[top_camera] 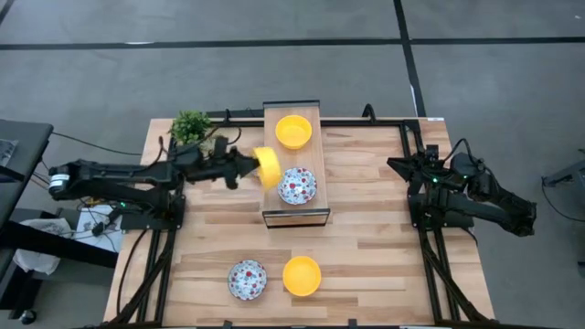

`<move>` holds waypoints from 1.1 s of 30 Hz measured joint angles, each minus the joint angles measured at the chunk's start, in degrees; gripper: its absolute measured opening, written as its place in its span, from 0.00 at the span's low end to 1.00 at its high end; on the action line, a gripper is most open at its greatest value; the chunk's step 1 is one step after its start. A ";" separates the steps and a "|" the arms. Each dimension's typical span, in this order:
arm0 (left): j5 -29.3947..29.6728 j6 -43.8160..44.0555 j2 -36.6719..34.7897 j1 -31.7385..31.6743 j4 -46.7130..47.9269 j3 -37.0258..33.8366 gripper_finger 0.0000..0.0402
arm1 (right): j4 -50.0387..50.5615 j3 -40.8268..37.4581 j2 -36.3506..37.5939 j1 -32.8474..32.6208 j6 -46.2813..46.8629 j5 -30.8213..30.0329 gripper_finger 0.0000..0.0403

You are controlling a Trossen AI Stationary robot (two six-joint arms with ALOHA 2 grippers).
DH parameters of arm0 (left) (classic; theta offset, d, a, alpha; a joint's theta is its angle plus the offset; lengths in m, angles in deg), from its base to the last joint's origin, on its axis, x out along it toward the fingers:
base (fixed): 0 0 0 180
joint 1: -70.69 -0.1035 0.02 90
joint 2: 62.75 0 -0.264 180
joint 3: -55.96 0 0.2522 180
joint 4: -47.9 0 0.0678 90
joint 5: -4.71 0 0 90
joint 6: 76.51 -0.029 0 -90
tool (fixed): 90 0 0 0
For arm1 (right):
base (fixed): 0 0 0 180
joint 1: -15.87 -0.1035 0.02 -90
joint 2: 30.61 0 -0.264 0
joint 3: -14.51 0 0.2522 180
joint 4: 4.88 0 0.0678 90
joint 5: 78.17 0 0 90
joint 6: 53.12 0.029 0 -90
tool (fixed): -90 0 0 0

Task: Pick & Place Mini bowls
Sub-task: Stack the top yellow bowl on top of the yellow bowl on the shelf

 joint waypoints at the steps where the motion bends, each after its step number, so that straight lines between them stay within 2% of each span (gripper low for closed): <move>1: 0.00 -0.02 1.18 -0.69 0.85 1.80 0.01 | 0.00 0.00 0.00 0.00 0.00 0.02 0.14; 11: -0.41 -0.37 8.77 -9.69 16.10 18.62 0.01 | 0.00 0.00 -0.01 0.02 0.00 0.07 0.14; 19: -5.68 -0.35 13.52 -16.36 21.18 29.39 0.01 | 0.00 0.00 0.00 0.00 0.00 0.07 0.14; 24: -5.89 -0.41 16.72 -18.49 25.32 35.85 0.01 | 0.00 0.00 0.00 0.00 0.00 0.07 0.14; 33: -5.79 0.16 22.49 -22.55 25.64 44.22 0.01 | 0.00 0.00 0.00 0.00 0.01 0.07 0.14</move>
